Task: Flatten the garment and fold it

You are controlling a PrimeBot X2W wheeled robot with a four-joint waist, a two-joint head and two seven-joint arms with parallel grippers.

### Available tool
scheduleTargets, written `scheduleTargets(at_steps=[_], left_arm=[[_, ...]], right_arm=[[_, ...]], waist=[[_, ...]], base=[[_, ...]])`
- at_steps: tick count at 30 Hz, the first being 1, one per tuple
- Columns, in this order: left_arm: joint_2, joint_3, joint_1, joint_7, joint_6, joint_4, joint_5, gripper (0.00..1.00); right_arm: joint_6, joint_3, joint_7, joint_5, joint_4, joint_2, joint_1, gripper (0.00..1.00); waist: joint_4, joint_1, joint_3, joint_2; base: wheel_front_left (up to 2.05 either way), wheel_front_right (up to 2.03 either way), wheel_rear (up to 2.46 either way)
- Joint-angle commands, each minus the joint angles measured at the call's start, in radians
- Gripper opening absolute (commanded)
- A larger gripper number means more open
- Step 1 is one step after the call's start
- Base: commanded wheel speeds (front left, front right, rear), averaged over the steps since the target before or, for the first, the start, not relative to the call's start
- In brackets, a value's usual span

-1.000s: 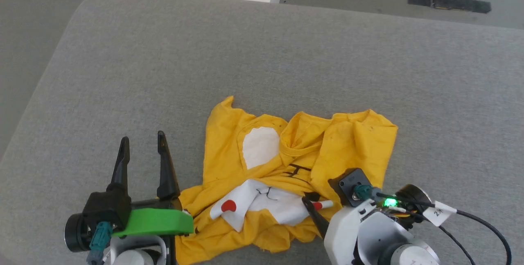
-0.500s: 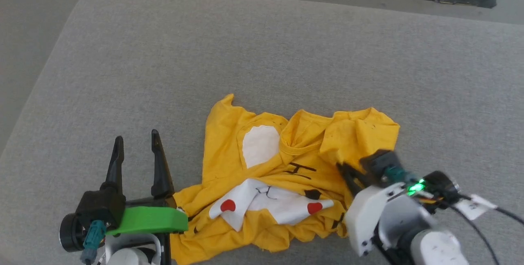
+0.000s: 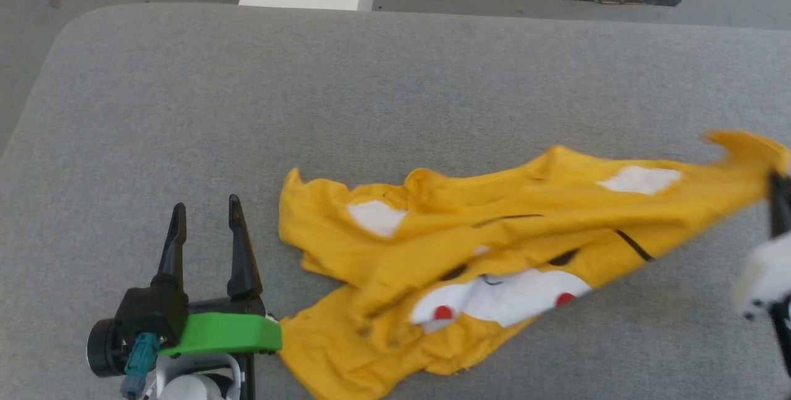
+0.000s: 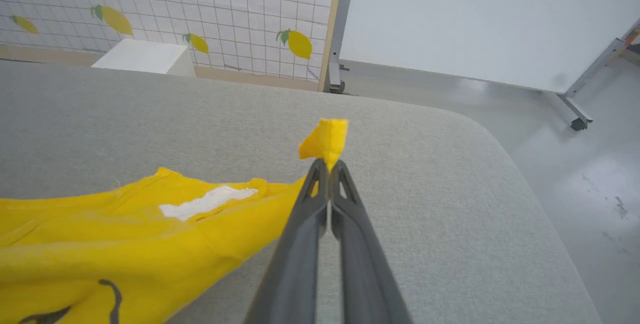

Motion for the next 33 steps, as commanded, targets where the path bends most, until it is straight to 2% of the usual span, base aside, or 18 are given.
scheduleTargets(at_steps=[1,6,9,10,11,14,17,23,28,33], left_arm=[[-0.006,-0.001,-0.005,-0.004,-0.008,0.003,0.013,1.0],[-0.006,-0.008,-0.007,-0.004,-0.015,0.015,0.017,1.0],[-0.006,-0.011,-0.008,-0.004,-0.019,0.02,0.016,1.0],[-0.007,-0.013,-0.009,-0.004,-0.021,0.023,0.016,1.0],[-0.007,-0.014,-0.009,-0.004,-0.022,0.026,0.016,1.0],[-0.007,-0.016,-0.01,-0.004,-0.021,0.032,0.016,1.0],[-0.007,-0.017,-0.008,-0.004,-0.019,0.034,0.016,1.0],[-0.007,-0.015,-0.003,-0.004,-0.017,0.02,0.018,1.0],[-0.003,-0.026,0.01,-0.004,-0.03,0.003,0.034,1.0],[0.005,-0.037,0.037,-0.002,-0.042,0.015,0.036,1.0]], right_arm=[[-0.001,-0.041,-0.014,-0.001,0.018,-0.004,0.027,0.0],[-0.001,-0.213,-0.057,-0.026,0.134,0.002,0.081,0.0],[-0.001,-0.278,-0.09,-0.058,0.214,0.006,0.091,0.0],[-0.001,-0.291,-0.105,-0.067,0.241,0.007,0.089,0.22],[-0.001,-0.298,-0.116,-0.073,0.261,0.008,0.087,1.0],[-0.001,-0.296,-0.141,-0.065,0.309,0.01,0.062,1.0],[-0.001,-0.266,-0.159,-0.036,0.302,0.01,0.041,1.0],[-0.001,-0.172,-0.24,0.041,0.147,0.011,0.027,1.0],[-0.001,-0.066,-0.401,0.139,0.013,0.011,0.068,1.0],[-0.001,-0.004,-0.475,0.175,-0.021,0.011,0.139,1.0]], waist=[[-0.011,0.0,0.0,0.0],[-0.02,0.0,-0.002,0.0],[-0.022,0.0,-0.003,0.0],[-0.022,0.0,-0.005,0.0],[-0.023,0.0,-0.005,0.0],[-0.027,0.0,-0.01,0.0],[-0.032,0.0,-0.016,0.0],[-0.04,0.0,-0.03,0.0],[-0.043,0.0,-0.038,0.0],[-0.054,0.0,-0.038,0.0]], base=[[0.0,0.0,0.0],[0.0,0.0,0.0],[0.0,0.0,0.0],[0.0,0.0,0.0],[0.0,0.0,0.0],[0.0,0.0,0.0],[0.0,0.0,0.0],[0.0,0.0,0.0],[0.0,0.0,0.0],[0.0,0.0,0.0]])
